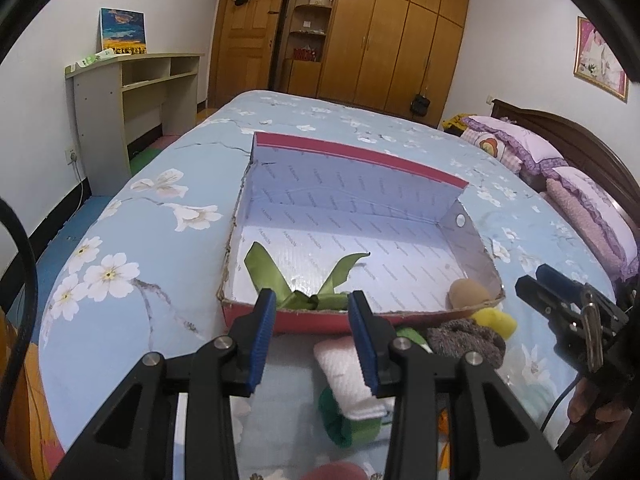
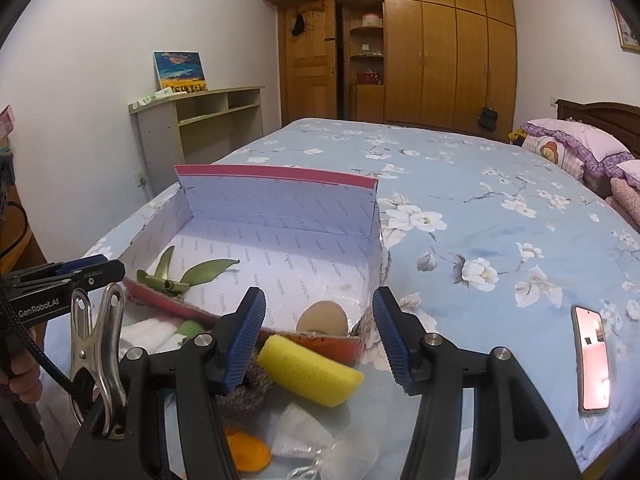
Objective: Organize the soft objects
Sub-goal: 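Open the left tool over the box while the right tool releases the tan ball, then move the left tool to the pink ball while the right tool approaches the dark pouch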
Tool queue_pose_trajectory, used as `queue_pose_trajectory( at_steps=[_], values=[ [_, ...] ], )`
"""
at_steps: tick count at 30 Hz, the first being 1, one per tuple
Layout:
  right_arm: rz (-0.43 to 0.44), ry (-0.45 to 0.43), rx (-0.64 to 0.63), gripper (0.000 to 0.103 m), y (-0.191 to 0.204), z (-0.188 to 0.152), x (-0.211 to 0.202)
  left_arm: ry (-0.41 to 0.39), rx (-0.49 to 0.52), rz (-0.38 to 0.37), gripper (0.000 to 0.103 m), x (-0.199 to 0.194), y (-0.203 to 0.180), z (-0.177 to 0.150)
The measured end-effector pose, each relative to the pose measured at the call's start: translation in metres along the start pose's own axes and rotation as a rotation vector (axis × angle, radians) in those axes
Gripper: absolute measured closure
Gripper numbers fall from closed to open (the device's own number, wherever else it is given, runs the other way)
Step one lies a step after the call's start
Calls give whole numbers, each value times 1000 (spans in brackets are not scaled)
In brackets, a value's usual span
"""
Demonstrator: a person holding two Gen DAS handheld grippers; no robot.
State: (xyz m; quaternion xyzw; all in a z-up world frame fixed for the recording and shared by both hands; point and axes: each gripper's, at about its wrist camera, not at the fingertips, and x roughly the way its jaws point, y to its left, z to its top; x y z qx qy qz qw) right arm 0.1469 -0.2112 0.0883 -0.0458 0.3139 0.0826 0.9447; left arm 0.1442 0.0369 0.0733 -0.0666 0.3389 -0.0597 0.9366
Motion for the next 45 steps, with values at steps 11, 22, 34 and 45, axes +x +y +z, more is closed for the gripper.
queue_pose_trajectory(
  at_steps=[11,22,34,45],
  values=[
    [4,-2,18,46,7,-18,-28,-11,-14,-2,64,-27,6,-16],
    [0,17,36,46,13,-44,-58,-12,-27,-16,63,-53,7,-38],
    [-8,61,43,46,13,-77,-80,41,-7,-46,62,-61,0,-69],
    [-12,122,30,46,12,-103,-99,109,32,-77,62,-52,-12,-91]
  ],
)
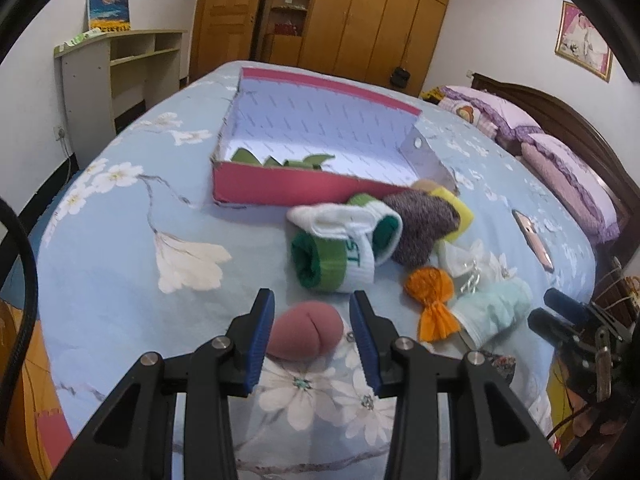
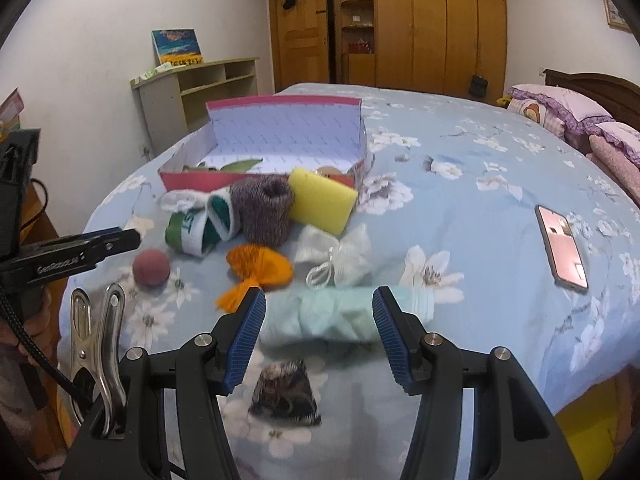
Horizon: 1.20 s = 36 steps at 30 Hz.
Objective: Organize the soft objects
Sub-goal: 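Move the left tool to the pink ball while the right tool approaches the dark pouch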
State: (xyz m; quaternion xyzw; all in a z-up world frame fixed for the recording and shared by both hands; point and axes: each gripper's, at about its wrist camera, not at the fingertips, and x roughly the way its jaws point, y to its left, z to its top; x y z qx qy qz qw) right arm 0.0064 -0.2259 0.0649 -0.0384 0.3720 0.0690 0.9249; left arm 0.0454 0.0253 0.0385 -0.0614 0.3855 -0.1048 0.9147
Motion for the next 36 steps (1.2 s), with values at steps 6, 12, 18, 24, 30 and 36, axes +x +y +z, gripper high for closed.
queue_pose_trajectory(
  at_steps=[6,12,18,24,30,36],
  values=[
    [35,38,-32,46,7,-14,-8,20,28,-3,62,5,-6,-4],
    [56,81,-54,46,12,-28,-6,24,61,45,50,11,-8,-10],
    [61,123,-59,46,14,-39,1,54,63,37,50,20,-7,-13],
    [85,158,-32,46,11,-46,13,52,65,50,50,27,-7,-15],
    [114,184,-11,46,10,-52,24,44,67,69,50,31,-6,-16],
    [101,182,-34,56,16,-56,28,48,72,102,50,40,-5,-16]
  ],
)
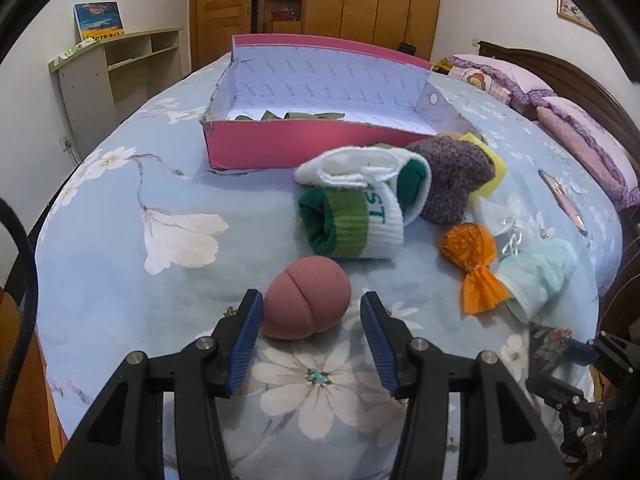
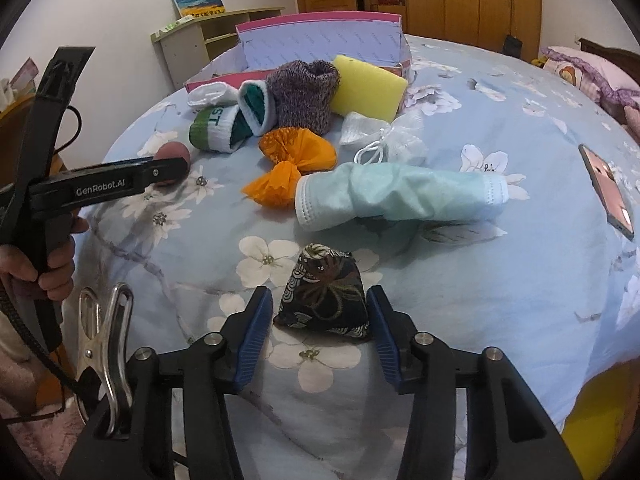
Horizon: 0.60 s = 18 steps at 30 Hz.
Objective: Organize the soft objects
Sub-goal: 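Close the right tool on the dark pouch while the left tool grasps the pink ball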
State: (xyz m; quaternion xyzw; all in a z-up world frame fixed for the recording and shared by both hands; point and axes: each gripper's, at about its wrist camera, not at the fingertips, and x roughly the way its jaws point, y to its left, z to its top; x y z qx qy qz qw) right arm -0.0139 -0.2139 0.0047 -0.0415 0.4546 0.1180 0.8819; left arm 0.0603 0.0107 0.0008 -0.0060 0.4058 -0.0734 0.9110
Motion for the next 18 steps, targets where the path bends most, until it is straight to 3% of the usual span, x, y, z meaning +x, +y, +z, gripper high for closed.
queue_pose_trajectory(
  at_steps=[8,11,18],
  values=[
    [-2,7,6,57,0,-1,2,-1,-21,1,50,3,2,-3],
    [-3,6,7,58,0,0,2,-14,-26,-4,57,0,3,-4],
    [-2,0,10,64,-1,-1,2,-25,-38,-28,59,-7,7,-6]
  ],
)
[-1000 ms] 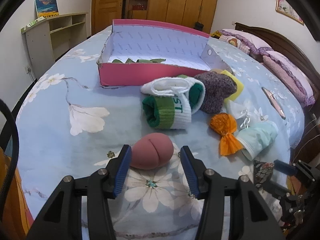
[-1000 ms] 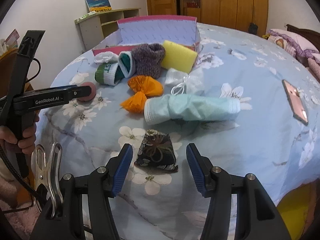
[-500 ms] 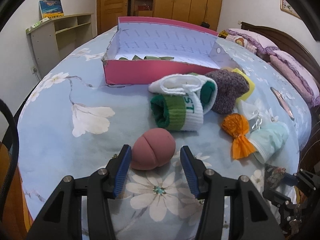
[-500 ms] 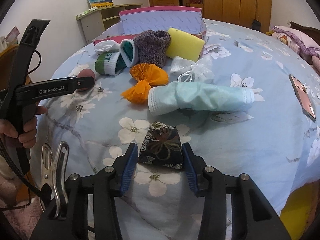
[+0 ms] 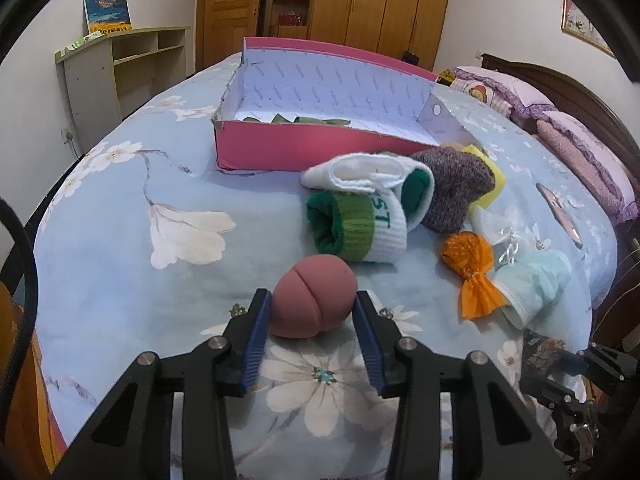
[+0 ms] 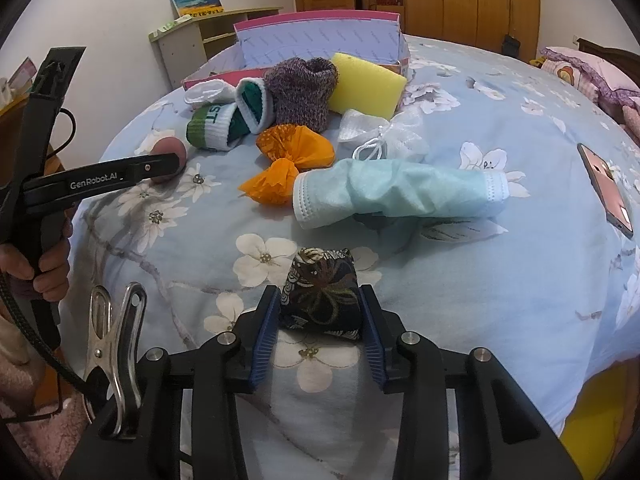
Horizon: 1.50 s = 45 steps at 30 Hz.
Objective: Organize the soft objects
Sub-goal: 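Close the right tool on the dark pouch while the left tool grasps the pink ball, then carry the ball with the left tool while the right tool brings the pouch to the box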
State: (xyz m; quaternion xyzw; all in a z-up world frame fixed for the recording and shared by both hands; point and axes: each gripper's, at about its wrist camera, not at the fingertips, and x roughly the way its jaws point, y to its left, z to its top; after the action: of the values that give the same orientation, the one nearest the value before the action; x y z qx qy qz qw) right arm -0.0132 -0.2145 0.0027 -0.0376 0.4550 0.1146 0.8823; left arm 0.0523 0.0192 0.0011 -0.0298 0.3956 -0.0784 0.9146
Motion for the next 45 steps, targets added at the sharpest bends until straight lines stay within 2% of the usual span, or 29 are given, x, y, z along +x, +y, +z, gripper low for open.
queue_pose_trajectory(
  at_steps=[3,14,28,35,45],
  values=[
    [-8,-10,-12,64,2,0,-2,-7,-5,-28,60,-7,-1,2],
    [5,-69,-61,64,8,15,-20,-69,17,-54,60,-36,-9,14],
    [42,-160,-87,64,9,68,-33,-105,5,-64,59,-46,-7,56],
    [46,-171,-85,64,7,103,-27,-104,3,-57,59,-37,-2,88],
    [32,-187,-38,64,-15,152,-11,-95,-16,-69,59,-4,1,120]
  ],
)
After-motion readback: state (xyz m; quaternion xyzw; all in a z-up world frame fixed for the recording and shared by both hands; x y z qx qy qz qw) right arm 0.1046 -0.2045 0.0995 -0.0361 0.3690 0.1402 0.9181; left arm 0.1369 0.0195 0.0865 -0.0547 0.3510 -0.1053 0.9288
